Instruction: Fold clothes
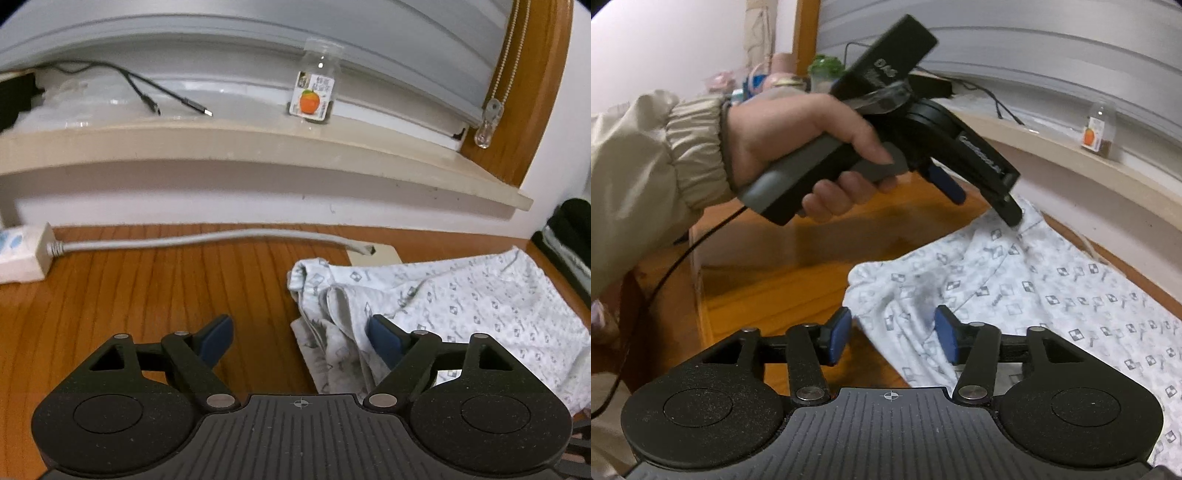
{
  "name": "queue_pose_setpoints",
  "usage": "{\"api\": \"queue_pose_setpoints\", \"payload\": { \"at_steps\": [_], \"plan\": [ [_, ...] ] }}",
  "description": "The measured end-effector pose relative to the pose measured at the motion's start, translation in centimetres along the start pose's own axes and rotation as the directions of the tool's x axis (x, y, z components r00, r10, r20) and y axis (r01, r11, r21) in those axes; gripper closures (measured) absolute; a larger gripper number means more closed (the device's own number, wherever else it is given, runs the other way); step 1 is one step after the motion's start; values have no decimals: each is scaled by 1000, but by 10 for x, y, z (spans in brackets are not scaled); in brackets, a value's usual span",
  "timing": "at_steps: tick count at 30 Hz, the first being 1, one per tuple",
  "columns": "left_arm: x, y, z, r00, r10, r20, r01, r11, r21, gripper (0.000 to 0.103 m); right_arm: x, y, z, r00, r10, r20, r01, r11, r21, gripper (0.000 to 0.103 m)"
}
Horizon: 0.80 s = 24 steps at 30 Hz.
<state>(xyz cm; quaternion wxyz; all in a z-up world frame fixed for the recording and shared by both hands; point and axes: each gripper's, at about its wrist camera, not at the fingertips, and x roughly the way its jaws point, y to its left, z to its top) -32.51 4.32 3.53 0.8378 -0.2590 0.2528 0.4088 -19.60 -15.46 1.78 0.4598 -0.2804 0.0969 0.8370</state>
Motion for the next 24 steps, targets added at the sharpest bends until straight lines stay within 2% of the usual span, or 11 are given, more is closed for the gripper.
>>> {"api": "queue_pose_setpoints", "payload": {
  "at_steps": [5, 9, 11, 12, 13, 14, 15, 16, 17, 20, 24],
  "plan": [
    [12, 1, -5, 999, -39, -27, 39, 999, -14, 22, 7, -1, 2, 998, -60, -7, 60, 998, -29, 51],
    [20, -1, -5, 999, -47, -18, 47, 999, -9, 24, 12, -3, 4, 994, -108, -11, 107, 993, -52, 43],
    [24, -1, -3, 999, -53, -9, 53, 999, -14, 27, 15, -3, 5, 991, -132, -12, 130, 989, -63, 42],
    [25, -1, -3, 998, -58, -9, 58, 998, -15, 33, 17, -8, 6, 992, -121, -18, 121, 992, -40, 43],
    [26, -2, -3, 998, -64, -9, 64, 998, -15, 44, 19, -14, 6, 994, -106, -24, 106, 994, -9, 43],
    [27, -2, -2, 997, -81, -16, 80, 997, -23, 51, 20, -19, 6, 996, -87, -30, 88, 996, 24, 45],
    [28, -2, -2, 995, -99, -24, 99, 995, -31, 62, 21, -22, 5, 996, -86, -29, 87, 995, 41, 54],
    [29, -2, -2, 992, -118, -35, 116, 992, -43, 75, 22, -25, 5, 996, -86, -27, 88, 995, 57, 73],
    [30, -3, -3, 991, -130, -43, 128, 991, -47, 79, 21, -27, 6, 995, -98, -16, 99, 993, 66, 85],
    [25, -6, -2, 990, -135, -37, 133, 990, -53, 84, 19, -29, 6, 991, -129, 24, 126, 988, 95, 89],
    [3, -17, 14, 985, -172, 17, 173, 983, -59, 85, -3, -29, 5, 979, -172, 112, 160, 981, 110, 90]
  ]
}}
